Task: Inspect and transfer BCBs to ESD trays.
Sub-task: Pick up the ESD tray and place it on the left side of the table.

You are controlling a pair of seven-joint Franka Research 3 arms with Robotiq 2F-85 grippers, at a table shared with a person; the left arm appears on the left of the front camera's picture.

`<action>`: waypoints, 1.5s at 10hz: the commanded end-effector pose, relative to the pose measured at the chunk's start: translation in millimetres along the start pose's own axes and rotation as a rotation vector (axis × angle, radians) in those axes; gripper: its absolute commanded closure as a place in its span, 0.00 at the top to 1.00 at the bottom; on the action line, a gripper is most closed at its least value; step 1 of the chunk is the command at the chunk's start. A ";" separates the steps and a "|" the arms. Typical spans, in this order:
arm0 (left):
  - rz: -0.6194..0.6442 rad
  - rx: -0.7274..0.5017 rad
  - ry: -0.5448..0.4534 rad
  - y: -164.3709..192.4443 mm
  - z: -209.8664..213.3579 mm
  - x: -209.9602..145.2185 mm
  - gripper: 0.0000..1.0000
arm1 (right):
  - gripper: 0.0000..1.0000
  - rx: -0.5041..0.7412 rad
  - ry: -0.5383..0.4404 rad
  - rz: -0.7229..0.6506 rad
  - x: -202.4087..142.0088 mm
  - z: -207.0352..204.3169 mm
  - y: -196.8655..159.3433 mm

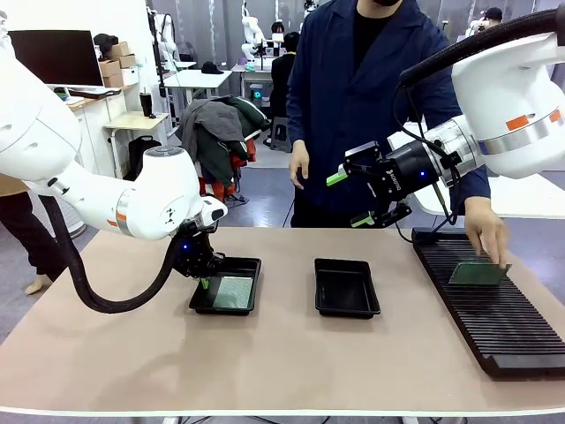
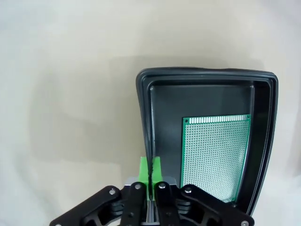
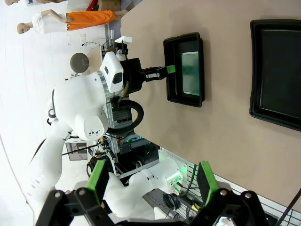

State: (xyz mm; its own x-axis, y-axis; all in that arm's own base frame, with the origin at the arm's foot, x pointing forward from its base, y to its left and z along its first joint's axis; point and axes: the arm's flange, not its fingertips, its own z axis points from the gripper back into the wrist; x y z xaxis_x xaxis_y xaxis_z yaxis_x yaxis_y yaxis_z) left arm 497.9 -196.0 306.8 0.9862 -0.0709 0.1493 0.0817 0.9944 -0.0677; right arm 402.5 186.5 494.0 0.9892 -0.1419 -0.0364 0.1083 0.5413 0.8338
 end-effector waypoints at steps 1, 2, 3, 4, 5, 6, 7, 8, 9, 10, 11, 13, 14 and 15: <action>-0.001 0.000 0.000 -0.1 -0.2 -0.2 0.00 | 1.00 0.006 -0.016 -0.016 3.2 -3.1 1.1; -0.001 0.000 0.000 -0.1 -0.2 -0.2 0.00 | 1.00 0.006 -0.016 -0.016 3.2 -3.1 1.1; -0.001 0.000 0.000 -0.1 -0.2 -0.2 0.00 | 1.00 0.006 -0.016 -0.016 3.2 -3.1 1.1; 0.000 0.000 0.000 0.0 0.0 0.0 0.03 | 1.00 0.006 -0.016 -0.016 3.2 -3.1 1.1; -0.009 -0.010 -0.009 8.4 7.3 0.4 0.03 | 1.00 0.006 -0.016 -0.016 3.2 -3.1 1.1; -0.009 -0.035 -0.015 17.6 14.1 0.9 0.03 | 1.00 0.006 -0.016 -0.016 3.2 -3.1 1.1; -0.002 -0.073 -0.022 30.3 22.2 0.5 0.03 | 1.00 0.006 -0.016 -0.016 3.2 -3.1 1.1; 0.005 -0.090 -0.036 43.1 29.5 -0.6 0.03 | 1.00 0.006 -0.016 -0.016 3.2 -3.1 1.1; 0.006 -0.113 -0.044 58.8 37.3 -1.6 0.03 | 1.00 0.006 -0.016 -0.016 3.2 -3.1 1.1; 0.010 -0.128 -0.045 76.9 44.4 -2.6 0.03 | 1.00 0.006 -0.016 -0.016 3.2 -3.1 1.1; 0.023 -0.139 -0.048 101.1 50.2 -1.7 0.03 | 1.00 0.006 -0.016 -0.016 3.2 -3.1 1.1; 0.041 -0.171 -0.034 139.9 53.2 0.6 0.03 | 1.00 0.006 -0.016 -0.016 3.2 -3.1 1.1; 0.037 -0.181 -0.035 158.3 53.2 0.7 0.03 | 1.00 0.006 -0.016 -0.016 3.2 -3.1 1.1; 0.042 -0.184 -0.032 180.4 51.7 0.4 0.03 | 1.00 0.006 -0.016 -0.016 3.2 -3.1 1.1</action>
State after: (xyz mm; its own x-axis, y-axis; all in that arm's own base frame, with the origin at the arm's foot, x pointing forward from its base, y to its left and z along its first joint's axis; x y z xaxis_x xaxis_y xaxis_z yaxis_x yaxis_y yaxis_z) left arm 507.0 -26.4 349.3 0.9839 -0.0117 0.1784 0.0521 0.9733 -0.2236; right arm 402.7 186.7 494.2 0.9892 -0.1418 -0.0360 0.1080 0.5414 0.8338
